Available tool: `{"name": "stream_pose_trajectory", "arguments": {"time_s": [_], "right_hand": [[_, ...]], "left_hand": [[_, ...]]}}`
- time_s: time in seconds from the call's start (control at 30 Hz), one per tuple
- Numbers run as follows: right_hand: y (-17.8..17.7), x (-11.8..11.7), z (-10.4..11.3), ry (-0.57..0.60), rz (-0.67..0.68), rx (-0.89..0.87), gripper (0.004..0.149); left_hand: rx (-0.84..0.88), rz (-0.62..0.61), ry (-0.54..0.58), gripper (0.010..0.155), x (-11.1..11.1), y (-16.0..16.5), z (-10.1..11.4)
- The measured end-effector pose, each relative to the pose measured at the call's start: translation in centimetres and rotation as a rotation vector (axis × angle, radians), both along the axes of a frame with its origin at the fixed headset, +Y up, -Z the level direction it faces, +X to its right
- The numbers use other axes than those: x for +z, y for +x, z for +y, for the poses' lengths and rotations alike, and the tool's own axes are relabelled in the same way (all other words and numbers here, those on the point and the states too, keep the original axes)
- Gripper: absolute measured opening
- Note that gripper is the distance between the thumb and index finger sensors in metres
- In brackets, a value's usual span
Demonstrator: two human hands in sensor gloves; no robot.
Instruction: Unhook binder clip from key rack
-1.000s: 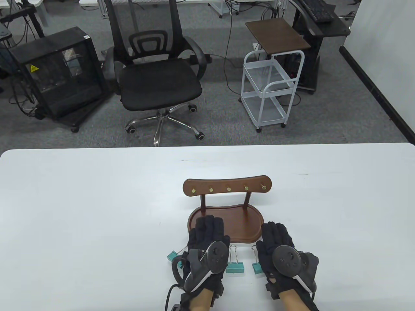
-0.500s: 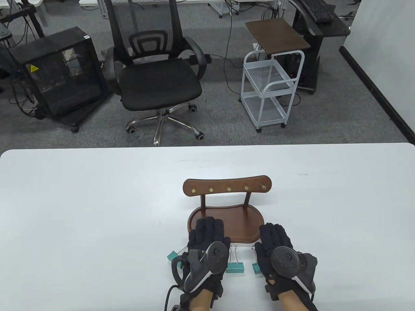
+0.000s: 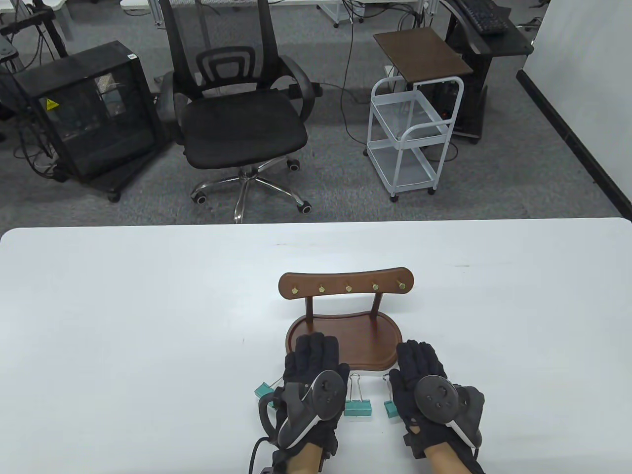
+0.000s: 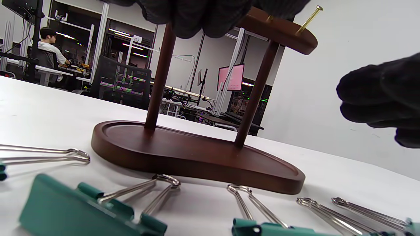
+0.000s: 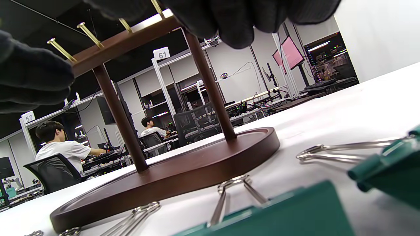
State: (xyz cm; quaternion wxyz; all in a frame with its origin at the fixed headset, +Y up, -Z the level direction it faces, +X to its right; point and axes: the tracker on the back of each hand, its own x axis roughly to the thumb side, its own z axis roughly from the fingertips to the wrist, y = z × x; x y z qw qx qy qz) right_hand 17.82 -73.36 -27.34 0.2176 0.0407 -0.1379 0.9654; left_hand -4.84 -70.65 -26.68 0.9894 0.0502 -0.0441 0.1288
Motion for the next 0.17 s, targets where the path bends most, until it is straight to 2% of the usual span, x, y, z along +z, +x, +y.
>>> {"name": "stream_pose_trajectory", "arguments": {"time_s": [0.17], "right_hand": [[0.08,-0.03,0.00,-0.002,-0.001,-0.005,0.060]], "left_hand": [[-0.002,0.002,-0.010,0.063,0.04,-0.04,-0.05]]}}
